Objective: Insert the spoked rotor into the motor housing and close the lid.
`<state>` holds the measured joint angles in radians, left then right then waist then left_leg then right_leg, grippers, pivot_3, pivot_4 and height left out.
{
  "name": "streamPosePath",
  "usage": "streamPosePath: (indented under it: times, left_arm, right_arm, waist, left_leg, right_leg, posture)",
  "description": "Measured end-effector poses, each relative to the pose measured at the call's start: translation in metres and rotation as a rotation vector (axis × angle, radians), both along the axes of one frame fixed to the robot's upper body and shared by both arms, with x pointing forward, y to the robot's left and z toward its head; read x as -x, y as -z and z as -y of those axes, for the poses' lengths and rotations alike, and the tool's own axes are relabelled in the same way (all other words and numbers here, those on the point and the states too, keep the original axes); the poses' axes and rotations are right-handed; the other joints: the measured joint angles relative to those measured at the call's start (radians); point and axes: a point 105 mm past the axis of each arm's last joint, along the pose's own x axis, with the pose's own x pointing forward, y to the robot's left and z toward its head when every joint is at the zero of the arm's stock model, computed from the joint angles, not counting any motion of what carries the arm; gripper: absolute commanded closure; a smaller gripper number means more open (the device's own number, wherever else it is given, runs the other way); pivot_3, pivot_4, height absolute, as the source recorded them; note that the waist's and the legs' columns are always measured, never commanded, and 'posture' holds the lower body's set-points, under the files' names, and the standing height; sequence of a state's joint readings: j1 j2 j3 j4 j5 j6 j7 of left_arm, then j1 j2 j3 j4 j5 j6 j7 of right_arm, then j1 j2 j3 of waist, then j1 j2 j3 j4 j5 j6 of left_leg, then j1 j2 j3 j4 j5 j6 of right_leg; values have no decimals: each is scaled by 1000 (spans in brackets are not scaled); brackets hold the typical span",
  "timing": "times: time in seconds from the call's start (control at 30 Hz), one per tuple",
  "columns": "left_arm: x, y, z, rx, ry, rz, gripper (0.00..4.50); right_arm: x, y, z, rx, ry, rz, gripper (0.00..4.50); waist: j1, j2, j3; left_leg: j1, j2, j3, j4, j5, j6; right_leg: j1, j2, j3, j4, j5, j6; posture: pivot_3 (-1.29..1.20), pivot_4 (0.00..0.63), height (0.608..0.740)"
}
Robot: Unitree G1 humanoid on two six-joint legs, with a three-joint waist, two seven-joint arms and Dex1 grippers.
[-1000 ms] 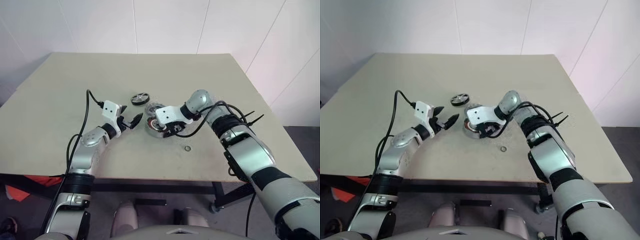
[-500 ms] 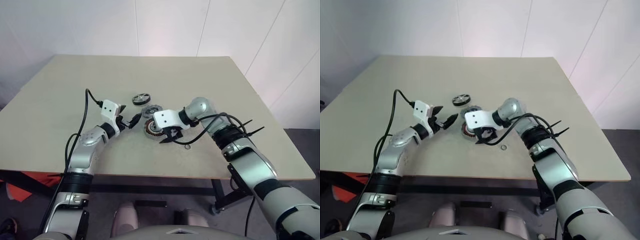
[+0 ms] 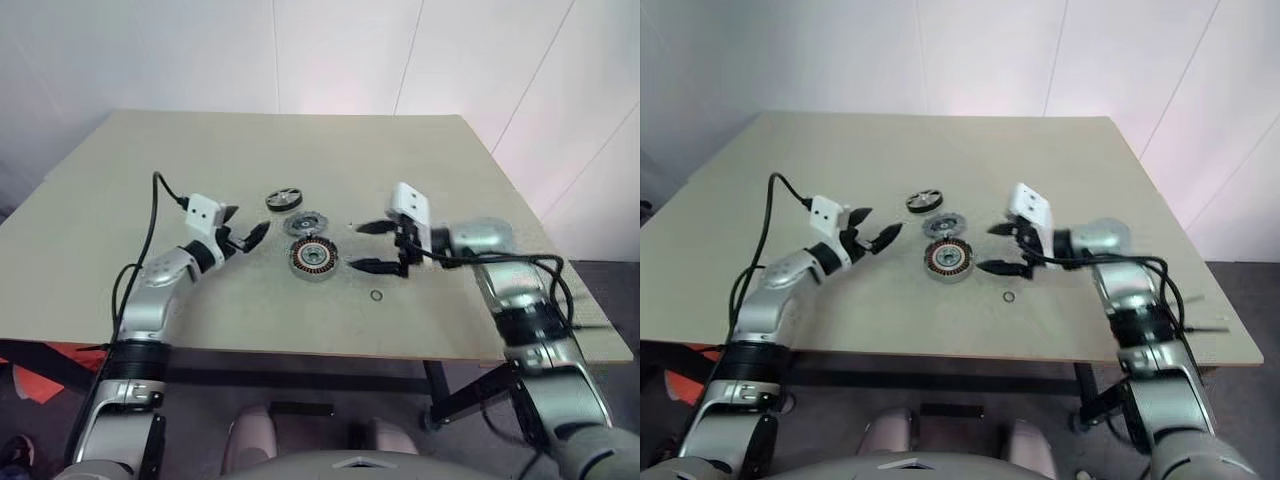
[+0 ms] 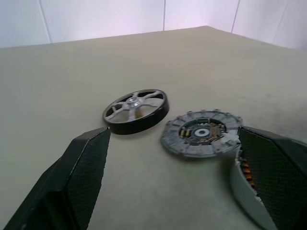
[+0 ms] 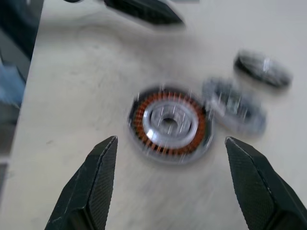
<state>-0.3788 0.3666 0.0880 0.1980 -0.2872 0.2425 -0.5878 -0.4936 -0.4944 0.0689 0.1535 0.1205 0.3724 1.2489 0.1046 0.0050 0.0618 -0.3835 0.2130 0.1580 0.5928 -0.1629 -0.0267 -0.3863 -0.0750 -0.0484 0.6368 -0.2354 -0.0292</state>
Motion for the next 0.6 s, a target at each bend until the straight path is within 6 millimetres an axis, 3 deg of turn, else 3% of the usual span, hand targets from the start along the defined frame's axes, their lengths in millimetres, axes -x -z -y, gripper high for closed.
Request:
streamPosePath:
  times: [0.07,0.13,0.3,0.6]
  left_arm:
    - [-1,-1,-12,-15,-22,-4,0]
    - [-3,0,-15,-14,-26,-8,0]
    - [-10,-6,-7,-6,2,0,0]
    - [-13,-9,3,-16,32,9,0]
  right_arm:
    - [13,25,14,-24,72,-104,465]
    - [21,36,18,-32,101,-146,465]
    - [26,38,15,-28,122,-127,465]
    - [28,64,16,73,107,-124,465]
  waist:
    - [1,0,0]
    - [-4,1,0]
    - [-4,0,0]
    - [-4,0,0]
  left_leg:
    - [0,0,0,-1,0,0]
    - [0,0,0,-1,0,0]
    - [1,-1,-1,-2,1,-1]
    - [1,-4,-2,-8,1,-1]
  right_leg:
    - [-1,0,0,0,-1,1]
    - [-1,0,1,0,0,1]
    - [0,0,1,0,-2,3]
    - [0,-1,1,-6,1,-2]
  posture:
    - [0,0,740]
    - [0,0,740]
    - [0,0,740]
    - [0,0,740]
